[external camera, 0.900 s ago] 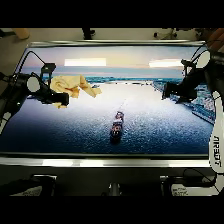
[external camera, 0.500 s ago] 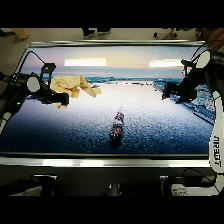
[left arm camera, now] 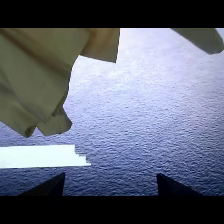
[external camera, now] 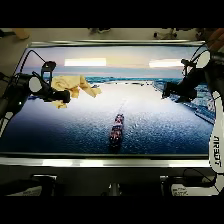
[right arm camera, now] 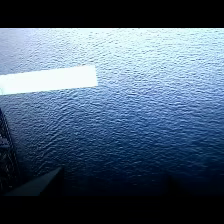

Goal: Fold the shirts.

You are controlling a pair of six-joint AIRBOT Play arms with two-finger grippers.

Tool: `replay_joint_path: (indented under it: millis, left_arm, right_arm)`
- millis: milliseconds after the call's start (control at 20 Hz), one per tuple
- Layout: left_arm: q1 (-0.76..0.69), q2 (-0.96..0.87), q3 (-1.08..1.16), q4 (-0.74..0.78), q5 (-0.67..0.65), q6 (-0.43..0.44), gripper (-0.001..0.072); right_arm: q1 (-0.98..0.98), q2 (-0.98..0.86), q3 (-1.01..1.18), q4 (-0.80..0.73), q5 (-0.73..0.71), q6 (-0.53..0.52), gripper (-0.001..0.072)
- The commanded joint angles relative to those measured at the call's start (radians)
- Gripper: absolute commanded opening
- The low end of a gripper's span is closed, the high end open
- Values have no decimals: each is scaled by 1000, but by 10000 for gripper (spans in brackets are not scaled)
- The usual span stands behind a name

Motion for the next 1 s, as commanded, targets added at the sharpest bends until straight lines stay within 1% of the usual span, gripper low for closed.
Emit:
replay_joint_path:
  millis: [0,50,100,150,200,300,400,500,550,650,700,750,800,850,900,950]
  left_arm:
    - [-1,-44,2,-4,206,19,720]
    - [17,-76,24,39,226,-21,720]
    - [57,-132,82,78,180,-83,720]
    - [108,-196,154,78,118,-93,720]
    - [162,-270,235,53,60,-95,720]
    - [243,-400,363,-74,-13,-95,720]
    - [278,-490,409,-191,-14,-95,720]
    - [274,-545,409,-206,-13,-97,706]
    - [270,-564,409,-208,-26,-106,543]
    - [267,-568,410,-230,-64,-101,80]
    - [266,-549,412,-271,-72,-60,31]
    - [261,-517,421,-311,-67,14,31]
    - [245,-460,433,-332,-56,113,31]
    - [219,-386,439,-332,-37,194,30]
    - [179,-293,438,-332,-11,262,30]
    - [128,-196,438,-333,10,294,31]
  right_arm:
    - [1,-1,0,0,-73,-4,666]
    - [1,-1,0,-1,-92,-5,666]
    - [1,-2,0,0,-107,-12,666]
    - [1,-2,-1,0,-115,-12,666]
    - [1,-2,-1,0,-128,-12,666]
    - [1,-2,-1,0,-140,-12,666]
    - [1,-2,-1,0,-153,-12,666]
    - [1,-2,-1,0,-154,-12,666]
    - [1,-2,-1,0,-149,-12,666]
    - [1,-1,0,0,-134,-18,666]
    - [1,1,0,0,-132,-32,665]
    - [1,8,0,-1,-133,-49,664]
    - [1,23,2,-3,-140,-71,664]
    - [-2,47,10,-19,-153,-76,664]
    - [-2,74,21,-39,-167,-76,664]
    - [-2,109,31,-73,-197,-76,665]
